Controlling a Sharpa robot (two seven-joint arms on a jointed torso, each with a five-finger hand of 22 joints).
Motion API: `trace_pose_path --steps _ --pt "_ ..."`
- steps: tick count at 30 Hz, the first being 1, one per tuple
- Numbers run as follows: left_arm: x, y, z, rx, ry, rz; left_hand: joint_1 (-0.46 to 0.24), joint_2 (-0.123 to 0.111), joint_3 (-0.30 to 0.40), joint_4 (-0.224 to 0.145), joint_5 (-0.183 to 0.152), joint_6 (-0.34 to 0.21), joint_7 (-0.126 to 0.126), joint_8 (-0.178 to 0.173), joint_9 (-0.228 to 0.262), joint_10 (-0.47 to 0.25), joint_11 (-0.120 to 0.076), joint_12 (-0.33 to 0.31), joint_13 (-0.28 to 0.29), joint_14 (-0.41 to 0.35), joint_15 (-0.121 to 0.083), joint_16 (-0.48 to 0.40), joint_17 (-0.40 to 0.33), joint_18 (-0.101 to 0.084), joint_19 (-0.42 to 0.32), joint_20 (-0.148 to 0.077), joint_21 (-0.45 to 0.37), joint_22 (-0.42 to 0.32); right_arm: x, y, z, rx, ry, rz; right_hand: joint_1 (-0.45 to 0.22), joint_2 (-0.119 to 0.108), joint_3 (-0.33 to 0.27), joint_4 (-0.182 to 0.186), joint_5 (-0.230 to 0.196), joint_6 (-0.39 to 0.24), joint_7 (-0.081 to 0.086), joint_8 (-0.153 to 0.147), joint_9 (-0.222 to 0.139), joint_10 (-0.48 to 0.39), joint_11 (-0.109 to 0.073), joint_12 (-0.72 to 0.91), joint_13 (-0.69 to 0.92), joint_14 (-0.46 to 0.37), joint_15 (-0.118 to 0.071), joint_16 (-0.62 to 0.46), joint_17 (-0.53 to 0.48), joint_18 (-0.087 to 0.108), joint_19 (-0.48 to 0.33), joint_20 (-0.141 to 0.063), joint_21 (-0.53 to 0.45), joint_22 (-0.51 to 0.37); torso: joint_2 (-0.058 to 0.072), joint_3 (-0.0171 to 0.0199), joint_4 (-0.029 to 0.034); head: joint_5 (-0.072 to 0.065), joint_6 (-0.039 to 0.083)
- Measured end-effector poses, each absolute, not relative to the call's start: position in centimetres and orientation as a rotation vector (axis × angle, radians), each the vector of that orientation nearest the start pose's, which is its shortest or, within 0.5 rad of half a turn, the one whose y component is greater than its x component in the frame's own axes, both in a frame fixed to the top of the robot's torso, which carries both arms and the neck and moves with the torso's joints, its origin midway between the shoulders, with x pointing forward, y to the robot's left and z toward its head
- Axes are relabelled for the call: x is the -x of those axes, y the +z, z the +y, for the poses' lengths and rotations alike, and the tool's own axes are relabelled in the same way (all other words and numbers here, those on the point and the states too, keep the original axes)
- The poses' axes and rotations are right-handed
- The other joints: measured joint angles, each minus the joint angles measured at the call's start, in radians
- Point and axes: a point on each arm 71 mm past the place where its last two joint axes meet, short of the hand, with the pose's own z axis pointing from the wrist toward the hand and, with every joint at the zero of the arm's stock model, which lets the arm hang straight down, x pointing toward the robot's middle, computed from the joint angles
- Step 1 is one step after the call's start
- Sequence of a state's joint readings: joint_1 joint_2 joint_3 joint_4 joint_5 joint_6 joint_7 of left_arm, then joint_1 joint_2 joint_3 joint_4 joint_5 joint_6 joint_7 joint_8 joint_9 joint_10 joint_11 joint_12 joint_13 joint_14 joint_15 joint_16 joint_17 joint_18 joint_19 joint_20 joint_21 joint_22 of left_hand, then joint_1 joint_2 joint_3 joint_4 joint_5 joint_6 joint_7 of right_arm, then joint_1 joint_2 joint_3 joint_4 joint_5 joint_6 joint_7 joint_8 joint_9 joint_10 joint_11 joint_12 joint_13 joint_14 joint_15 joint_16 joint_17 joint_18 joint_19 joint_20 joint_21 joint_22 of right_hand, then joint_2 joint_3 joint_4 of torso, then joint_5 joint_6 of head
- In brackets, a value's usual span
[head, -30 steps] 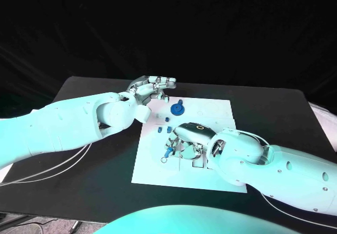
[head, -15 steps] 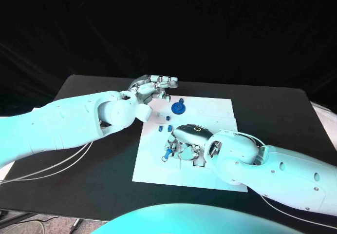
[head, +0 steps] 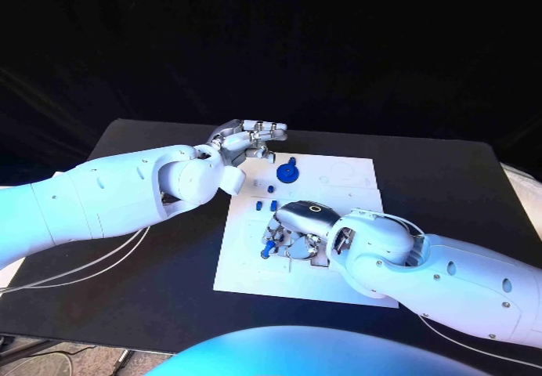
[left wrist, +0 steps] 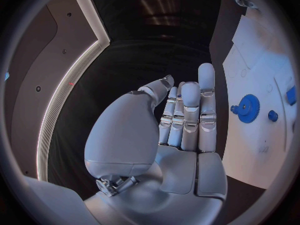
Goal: Assemble the parts on the task board
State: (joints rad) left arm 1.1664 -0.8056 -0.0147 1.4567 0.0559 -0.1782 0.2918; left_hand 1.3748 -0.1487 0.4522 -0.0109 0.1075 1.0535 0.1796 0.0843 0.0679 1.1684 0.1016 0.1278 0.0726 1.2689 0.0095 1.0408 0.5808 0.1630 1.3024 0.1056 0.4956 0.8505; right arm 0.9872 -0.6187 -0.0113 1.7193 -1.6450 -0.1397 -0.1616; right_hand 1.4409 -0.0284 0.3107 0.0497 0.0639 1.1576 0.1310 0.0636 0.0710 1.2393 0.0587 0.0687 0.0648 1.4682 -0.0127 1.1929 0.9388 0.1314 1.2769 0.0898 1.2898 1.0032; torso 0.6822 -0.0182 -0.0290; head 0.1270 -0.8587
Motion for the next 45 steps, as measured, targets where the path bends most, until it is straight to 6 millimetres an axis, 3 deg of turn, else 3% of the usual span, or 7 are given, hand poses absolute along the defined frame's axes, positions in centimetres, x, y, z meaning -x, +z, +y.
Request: trace_pose_path --steps 18,21,24,28,35,45 --pt "-49.6 -19.8 20.3 1.239 -1.614 1.542 0.0 0.0 0.0 0.0 0.0 0.0 0.0 0.0 0.0 0.0 0.0 0.0 0.0 0.0 0.0 0.0 0.0 0.0 0.0 0.0 0.0 0.0 -37.2 -24.6 -3.3 0.529 0.97 1.824 -0.009 -0.009 0.007 -0.007 0.0 0.001 -0.004 -0.001 0.001 -0.006 0.006 0.0 0.0 0.0 0.0 0.0 -0.004 0.0 0.0 0.0 0.0 -0.003 0.001 -0.0001 0.0007 0.003 -0.004" --pt "-49.6 -19.8 20.3 1.239 -1.615 1.542 0.0 0.0 0.0 0.0 0.0 0.0 0.0 0.0 0.0 0.0 0.0 0.0 0.0 0.0 0.0 0.0 0.0 0.0 0.0 0.0 0.0 0.0 -37.2 -24.7 -3.2 0.536 0.967 1.825 -0.03 -0.03 0.014 -0.006 0.011 -0.022 0.01 0.006 0.0 -0.034 0.02 -0.005 -0.003 0.0 0.0 0.0 -0.009 0.0 -0.004 0.004 0.0 -0.008 0.0 -0.0003 0.0006 0.004 -0.005" --pt "-49.6 -19.8 20.3 1.239 -1.614 1.543 0.0 0.0 0.0 0.0 0.0 0.0 0.0 0.0 0.0 0.0 0.0 0.0 0.0 0.0 0.0 0.0 -0.003 0.0 0.0 0.0 0.0 0.0 -37.1 -25.0 -3.3 0.542 0.959 1.836 -0.057 -0.057 0.007 0.004 0.024 -0.071 0.027 0.0 -0.007 -0.098 0.035 -0.006 -0.003 -0.002 0.017 -0.006 -0.024 0.0 -0.017 0.017 -0.009 -0.025 0.0 -0.0004 0.0003 0.004 -0.005" --pt "-49.6 -19.8 20.3 1.239 -1.614 1.544 0.0 0.0 0.0 0.0 0.0 0.0 0.0 0.0 0.0 0.0 0.0 0.0 0.0 0.0 0.0 0.0 -0.003 0.0 0.0 0.0 0.0 -0.001 -37.1 -25.2 -3.5 0.541 0.95 1.843 -0.079 -0.079 -0.019 0.001 0.037 -0.123 0.035 0.0 -0.007 -0.165 0.047 -0.006 -0.003 -0.004 0.026 -0.015 -0.04 0.0 -0.027 0.027 -0.02 -0.043 0.0 -0.0004 -0.0002 0.004 -0.006" --pt "-49.6 -19.8 20.3 1.241 -1.613 1.547 0.0 0.0 0.0 0.0 0.0 0.0 0.0 0.0 0.0 0.0 0.0 0.0 0.0 0.0 0.0 0.0 -0.004 0.0 0.0 0.0 0.0 -0.001 -37.0 -24.9 -3.6 0.524 0.959 1.823 -0.084 -0.084 -0.055 -0.013 0.075 -0.163 0.041 0.0 -0.007 -0.222 0.057 0.004 -0.001 -0.007 0.029 -0.021 -0.053 0.0 -0.036 0.036 -0.031 -0.06 0.0 -0.0003 -0.0003 0.002 -0.005" --pt "-49.6 -19.9 20.4 1.244 -1.611 1.552 0.0 0.0 0.0 0.0 0.0 0.0 0.0 0.0 0.0 0.0 0.0 0.0 0.0 0.0 0.001 0.0 -0.004 0.0 0.0 0.0 0.0 -0.001 -36.9 -23.4 -5.5 0.425 1.004 1.722 -0.084 -0.084 -0.072 -0.017 0.087 -0.172 0.047 0.0 -0.006 -0.227 0.059 0.025 0.002 -0.011 0.033 -0.033 -0.07 0.0 -0.039 0.039 -0.037 -0.071 -0.002 0.0003 -0.0026 -0.002 0.0"
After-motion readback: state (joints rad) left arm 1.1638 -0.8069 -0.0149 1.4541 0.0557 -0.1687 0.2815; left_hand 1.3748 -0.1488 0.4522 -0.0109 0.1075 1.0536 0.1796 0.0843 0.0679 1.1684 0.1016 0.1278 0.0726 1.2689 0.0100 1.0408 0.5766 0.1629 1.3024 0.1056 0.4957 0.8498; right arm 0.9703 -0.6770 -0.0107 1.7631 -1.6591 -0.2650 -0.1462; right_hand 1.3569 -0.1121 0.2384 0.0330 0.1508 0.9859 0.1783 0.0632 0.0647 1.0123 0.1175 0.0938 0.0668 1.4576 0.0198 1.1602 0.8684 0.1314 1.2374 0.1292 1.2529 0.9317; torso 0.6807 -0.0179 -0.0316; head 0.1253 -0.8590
